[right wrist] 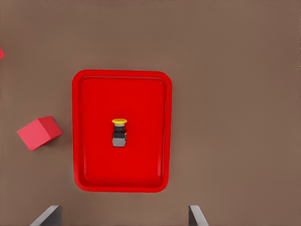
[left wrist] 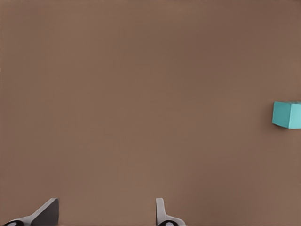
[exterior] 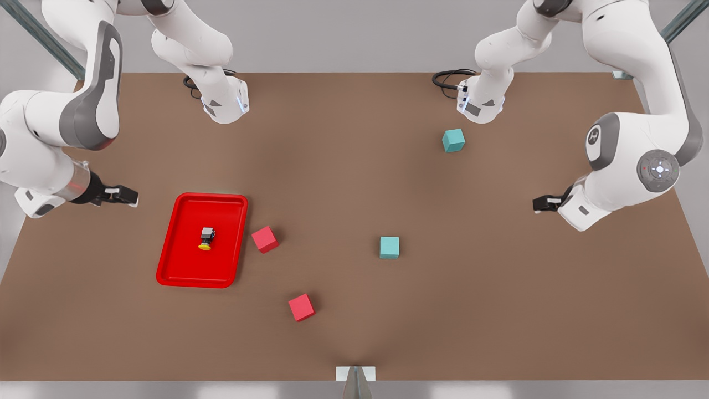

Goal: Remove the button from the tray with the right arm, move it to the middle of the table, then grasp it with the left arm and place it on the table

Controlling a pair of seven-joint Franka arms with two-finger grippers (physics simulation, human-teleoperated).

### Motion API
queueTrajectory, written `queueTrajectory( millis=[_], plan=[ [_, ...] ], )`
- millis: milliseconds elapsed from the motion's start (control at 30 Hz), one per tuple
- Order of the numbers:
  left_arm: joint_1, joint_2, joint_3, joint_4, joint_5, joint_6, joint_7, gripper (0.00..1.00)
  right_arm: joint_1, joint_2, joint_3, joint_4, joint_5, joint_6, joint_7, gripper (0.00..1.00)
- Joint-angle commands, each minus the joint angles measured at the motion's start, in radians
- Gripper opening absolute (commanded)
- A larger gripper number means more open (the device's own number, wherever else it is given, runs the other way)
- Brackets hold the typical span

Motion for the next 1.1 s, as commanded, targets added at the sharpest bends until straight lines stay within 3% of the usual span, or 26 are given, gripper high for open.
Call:
queueTrajectory(
  millis=[0, 200, 233, 267, 300, 333, 567, 733, 800, 900, 1000, 1067],
  plan=[
    [0.0, 0.001, -0.001, 0.001, 0.01, 0.053, -0.053, 1.0, -0.001, -0.001, 0.0, 0.001, 0.0, 0.047, -0.042, 1.0],
    [-0.012, 0.019, 0.002, 0.034, 0.014, 0.055, -0.121, 1.0, -0.001, 0.009, 0.0, 0.004, 0.002, 0.049, -0.046, 1.0],
    [-0.013, 0.034, 0.002, 0.037, 0.023, 0.065, -0.116, 1.0, -0.001, 0.069, -0.001, 0.042, 0.025, 0.029, -0.051, 1.0],
    [-0.125, 0.064, 0.078, 0.072, 0.036, 0.061, -0.112, 1.0, 0.003, 0.145, 0.0, 0.055, 0.021, 0.011, -0.046, 1.0],
    [-0.344, 0.062, 0.334, 0.097, 0.025, 0.053, -0.109, 1.0, 0.008, 0.143, 0.0, 0.058, 0.021, 0.006, -0.046, 1.0],
    [-0.408, 0.059, 0.395, 0.095, -0.01, 0.052, -0.102, 1.0, 0.005, 0.148, 0.0, 0.056, 0.026, 0.006, -0.046, 1.0],
    [-0.429, 0.064, 0.372, 0.097, -0.046, 0.038, -0.107, 1.0, 0.134, 0.284, 0.0, 0.081, 0.04, 0.064, 0.116, 1.0],
    [-0.429, 0.061, 0.37, 0.097, -0.047, 0.036, -0.119, 1.0, 0.117, 0.349, 0.0, 0.013, 0.025, 0.213, 0.095, 1.0],
    [-0.423, 0.053, 0.37, 0.095, -0.046, 0.026, -0.118, 1.0, 0.117, 0.341, 0.0, -0.022, 0.025, 0.233, 0.095, 1.0],
    [-0.42, 0.034, 0.37, 0.097, -0.047, -0.002, -0.116, 1.0, 0.118, 0.178, 0.0, -0.312, 0.025, 0.465, 0.095, 1.0],
    [-0.415, 0.018, 0.37, 0.097, -0.047, -0.004, -0.105, 1.0, 0.132, 0.086, 0.002, -0.428, 0.025, 0.521, 0.121, 1.0],
    [-0.417, 0.011, 0.37, 0.097, -0.049, -0.01, -0.115, 1.0, 0.161, 0.114, 0.002, -0.435, 0.003, 0.586, 0.218, 1.0]
  ],
)
